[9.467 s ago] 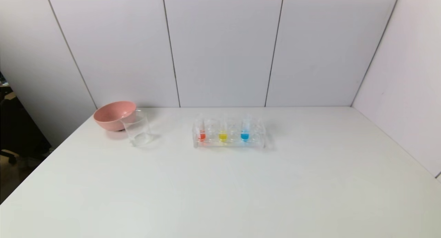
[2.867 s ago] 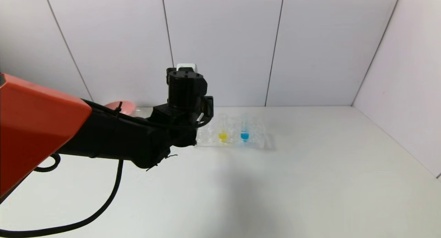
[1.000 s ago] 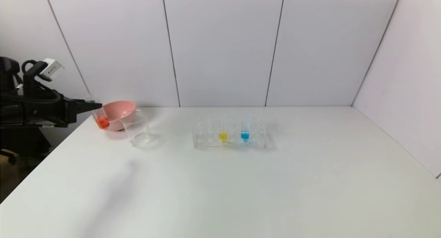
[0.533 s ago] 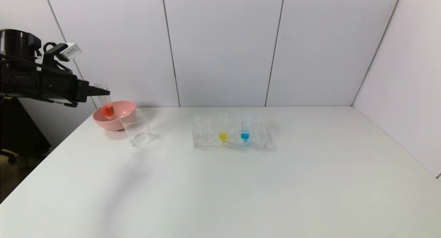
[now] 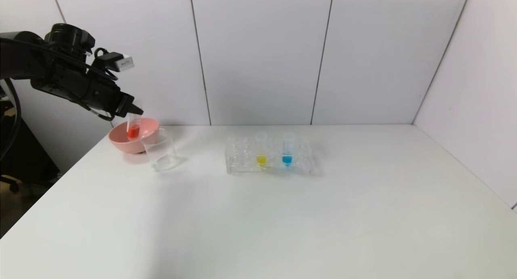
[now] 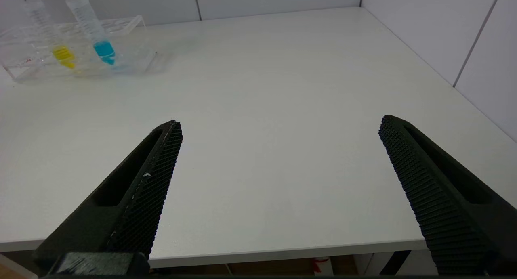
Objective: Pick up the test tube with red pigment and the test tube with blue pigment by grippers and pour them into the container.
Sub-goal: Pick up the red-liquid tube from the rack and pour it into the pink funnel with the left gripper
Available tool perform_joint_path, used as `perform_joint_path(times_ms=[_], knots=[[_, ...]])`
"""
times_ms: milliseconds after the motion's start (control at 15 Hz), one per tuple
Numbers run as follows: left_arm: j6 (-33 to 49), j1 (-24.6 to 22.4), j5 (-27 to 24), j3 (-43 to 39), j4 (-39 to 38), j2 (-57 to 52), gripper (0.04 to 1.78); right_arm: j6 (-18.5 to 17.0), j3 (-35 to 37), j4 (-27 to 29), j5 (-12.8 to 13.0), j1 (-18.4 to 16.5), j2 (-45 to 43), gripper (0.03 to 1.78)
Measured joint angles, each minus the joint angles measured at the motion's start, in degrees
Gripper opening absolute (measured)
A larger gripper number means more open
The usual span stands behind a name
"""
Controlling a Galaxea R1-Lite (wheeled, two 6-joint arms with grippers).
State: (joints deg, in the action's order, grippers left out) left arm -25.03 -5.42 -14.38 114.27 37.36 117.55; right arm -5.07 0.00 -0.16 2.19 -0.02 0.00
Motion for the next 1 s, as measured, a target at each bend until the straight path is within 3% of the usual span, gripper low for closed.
perform_joint_path(times_ms=[200,600,1000], knots=[[-4.1,0.4,2.6,0.3,0.1,1.1,0.43,0.0,0.0,0.0,0.0,0.0,0.0,1.77],[-20.2,1.0,7.6,0.4,0.5,1.4,0.43,0.0,0.0,0.0,0.0,0.0,0.0,1.77],[-34.7,2.3,9.2,0.3,2.3,1.3,0.43,0.0,0.0,0.0,0.0,0.0,0.0,1.77]])
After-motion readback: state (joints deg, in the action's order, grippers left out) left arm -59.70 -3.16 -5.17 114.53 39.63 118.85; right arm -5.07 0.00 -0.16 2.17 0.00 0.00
